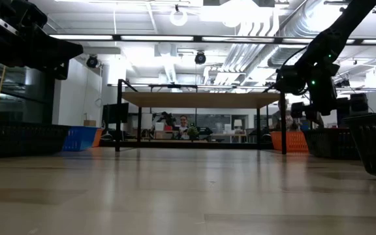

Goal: Stack baskets on shelf by color
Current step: Put the top right orange basket on the shelf

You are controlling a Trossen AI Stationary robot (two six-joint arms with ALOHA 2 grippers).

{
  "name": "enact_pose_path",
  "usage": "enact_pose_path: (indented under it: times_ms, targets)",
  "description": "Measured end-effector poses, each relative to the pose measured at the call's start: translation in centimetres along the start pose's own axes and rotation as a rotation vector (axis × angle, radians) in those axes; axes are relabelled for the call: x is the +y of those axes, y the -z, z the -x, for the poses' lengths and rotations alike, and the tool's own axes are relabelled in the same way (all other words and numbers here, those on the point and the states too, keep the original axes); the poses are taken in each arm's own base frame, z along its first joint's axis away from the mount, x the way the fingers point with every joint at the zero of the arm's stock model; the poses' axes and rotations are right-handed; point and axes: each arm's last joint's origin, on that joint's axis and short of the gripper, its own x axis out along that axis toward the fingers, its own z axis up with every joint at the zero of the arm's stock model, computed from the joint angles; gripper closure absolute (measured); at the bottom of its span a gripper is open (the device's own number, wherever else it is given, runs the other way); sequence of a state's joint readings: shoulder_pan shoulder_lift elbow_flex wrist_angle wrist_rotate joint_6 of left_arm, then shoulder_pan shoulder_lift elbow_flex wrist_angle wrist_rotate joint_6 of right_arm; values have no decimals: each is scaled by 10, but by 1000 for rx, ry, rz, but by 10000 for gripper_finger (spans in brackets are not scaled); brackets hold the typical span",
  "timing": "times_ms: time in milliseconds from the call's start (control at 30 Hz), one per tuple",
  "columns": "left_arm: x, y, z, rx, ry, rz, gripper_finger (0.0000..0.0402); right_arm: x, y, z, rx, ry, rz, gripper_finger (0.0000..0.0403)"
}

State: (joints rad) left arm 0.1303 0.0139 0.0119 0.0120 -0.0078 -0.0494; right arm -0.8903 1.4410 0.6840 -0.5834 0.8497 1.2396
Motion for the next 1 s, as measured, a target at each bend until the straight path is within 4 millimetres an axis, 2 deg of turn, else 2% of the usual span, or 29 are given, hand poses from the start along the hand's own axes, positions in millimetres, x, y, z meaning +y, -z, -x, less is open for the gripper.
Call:
enact_pose_path:
  times_ms: [167, 867, 1000]
  targets:
    - [0, 0, 0, 0, 0, 0, 401, 0, 0, -2, 66, -14, 59, 234]
    - [0, 0, 0, 0, 0, 0, 401, -2, 2, -3, 147, -35, 233, 234]
    - [0, 0, 0, 0, 0, 0, 401, 4, 1, -2, 161, -108, 276, 234]
